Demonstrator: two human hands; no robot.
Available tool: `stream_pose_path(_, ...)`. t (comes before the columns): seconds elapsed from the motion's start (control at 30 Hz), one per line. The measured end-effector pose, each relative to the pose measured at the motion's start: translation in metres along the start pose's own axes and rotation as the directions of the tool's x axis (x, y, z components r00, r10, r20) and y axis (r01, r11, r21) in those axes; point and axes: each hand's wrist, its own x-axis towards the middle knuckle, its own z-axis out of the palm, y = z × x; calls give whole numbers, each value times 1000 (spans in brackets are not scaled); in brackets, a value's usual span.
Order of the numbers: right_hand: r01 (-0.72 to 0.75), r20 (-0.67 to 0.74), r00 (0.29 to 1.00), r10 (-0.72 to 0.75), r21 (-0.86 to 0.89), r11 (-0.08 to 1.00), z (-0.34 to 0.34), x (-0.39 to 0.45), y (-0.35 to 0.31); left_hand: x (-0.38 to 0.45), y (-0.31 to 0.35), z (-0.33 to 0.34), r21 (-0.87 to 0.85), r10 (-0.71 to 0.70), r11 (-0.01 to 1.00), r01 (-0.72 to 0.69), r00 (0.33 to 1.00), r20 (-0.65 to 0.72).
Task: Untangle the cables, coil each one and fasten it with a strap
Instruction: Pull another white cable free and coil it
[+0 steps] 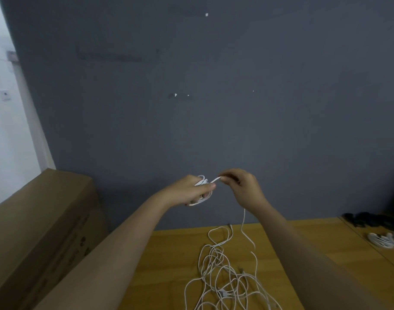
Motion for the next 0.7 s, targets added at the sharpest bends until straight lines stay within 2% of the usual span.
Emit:
stream_pose_path(0.17,-163,42,987,157,270,949,3,-6,1,-7,14,-3,-278,45,960,-21,996,79)
stream_pose_path(0.3,-280,88,958,272,485,828,15,-17,-1,-14,22,-3,-421,103,905,-69,993,58)
stream_pose_path(0.37,-339,123,937,326,532,776,22,-24,-1,-17,25,-4,-485,118,870,-87,992,35)
stream_pose_path(0.47,-367,175,930,324,523,770,35,-36,-4,-18,29,-4,-558,114,822,-115,993,-37)
stream_pose_path(0.6,-290,185,954,236,363,886,55,-48,-8,-17,31,5,-604,111,778,-171,984,-136)
stream_pose_path(0.7,-276,255,941,221,206,939,64,-54,-10,-13,29,9,-491,70,852,-180,970,-234)
